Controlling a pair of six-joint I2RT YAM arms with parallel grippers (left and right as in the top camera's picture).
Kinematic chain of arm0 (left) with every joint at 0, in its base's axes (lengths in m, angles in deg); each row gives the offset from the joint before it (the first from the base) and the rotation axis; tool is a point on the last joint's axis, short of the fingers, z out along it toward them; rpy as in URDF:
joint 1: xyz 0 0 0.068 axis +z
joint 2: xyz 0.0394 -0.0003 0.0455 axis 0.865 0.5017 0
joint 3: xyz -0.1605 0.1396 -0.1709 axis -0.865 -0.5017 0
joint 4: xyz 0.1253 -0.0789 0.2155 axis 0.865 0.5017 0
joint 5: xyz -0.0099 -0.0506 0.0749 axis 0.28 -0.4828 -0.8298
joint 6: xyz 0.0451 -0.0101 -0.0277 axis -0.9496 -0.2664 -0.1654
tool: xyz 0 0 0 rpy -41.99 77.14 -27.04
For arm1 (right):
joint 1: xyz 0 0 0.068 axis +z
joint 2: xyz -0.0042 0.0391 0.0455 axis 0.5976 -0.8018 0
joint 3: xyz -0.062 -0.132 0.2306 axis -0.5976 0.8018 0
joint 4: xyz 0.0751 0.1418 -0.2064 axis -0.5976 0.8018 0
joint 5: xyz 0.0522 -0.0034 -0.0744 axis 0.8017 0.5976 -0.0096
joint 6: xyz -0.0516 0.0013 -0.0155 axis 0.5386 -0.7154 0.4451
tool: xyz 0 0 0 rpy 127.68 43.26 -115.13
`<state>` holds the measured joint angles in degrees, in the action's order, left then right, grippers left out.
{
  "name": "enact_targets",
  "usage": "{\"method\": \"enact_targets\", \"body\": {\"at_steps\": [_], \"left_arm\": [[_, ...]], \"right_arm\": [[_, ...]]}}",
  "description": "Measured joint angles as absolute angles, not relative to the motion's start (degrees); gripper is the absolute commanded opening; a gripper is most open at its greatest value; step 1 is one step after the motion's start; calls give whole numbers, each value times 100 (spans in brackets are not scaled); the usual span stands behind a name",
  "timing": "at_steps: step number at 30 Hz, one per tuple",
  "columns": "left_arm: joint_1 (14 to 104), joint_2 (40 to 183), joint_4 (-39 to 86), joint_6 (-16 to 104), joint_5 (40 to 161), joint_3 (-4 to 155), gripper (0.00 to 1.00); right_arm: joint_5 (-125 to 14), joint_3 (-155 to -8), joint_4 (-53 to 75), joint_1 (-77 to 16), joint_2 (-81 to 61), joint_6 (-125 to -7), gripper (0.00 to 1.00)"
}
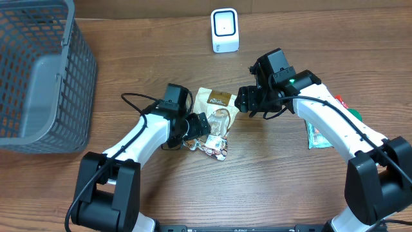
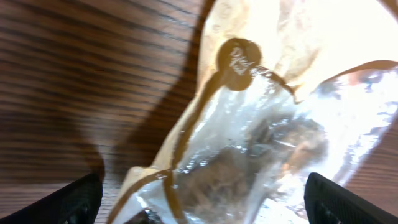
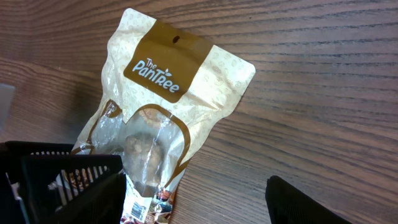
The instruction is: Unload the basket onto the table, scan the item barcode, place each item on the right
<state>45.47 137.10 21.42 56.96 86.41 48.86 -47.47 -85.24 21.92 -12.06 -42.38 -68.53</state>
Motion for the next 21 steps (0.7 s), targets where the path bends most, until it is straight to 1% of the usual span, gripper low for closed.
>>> {"method": "enact_targets", "body": {"at_steps": [8, 10, 14, 16, 19, 21], "left_arm": [[4563, 13710, 2199, 5781, 8973, 4816, 76], [4565, 13710, 2195, 5890, 8971, 4735, 73], [4565, 13708, 2085, 6089, 8971, 4656, 73], [4565, 13697, 2031, 6164, 8971, 4634, 69], [4565, 13686, 1965, 6192, 8966, 4591, 61], [4565, 13686, 1926, 6212, 8962, 4562, 53]], "right_arm": [[-4745, -8524, 2211, -1206, -4238, -6851, 73], [-4745, -8524, 2213, -1206, -4238, -6853, 73], [-4747, -8524, 2218, -1206, -4238, -6853, 73], [-4747, -8524, 2224, -1208, -4238, -6853, 73], [-4747, -8524, 2224, -1206, -4238, -6851, 73], [-4745, -8524, 2227, -1206, -4238, -6851, 73]]}}
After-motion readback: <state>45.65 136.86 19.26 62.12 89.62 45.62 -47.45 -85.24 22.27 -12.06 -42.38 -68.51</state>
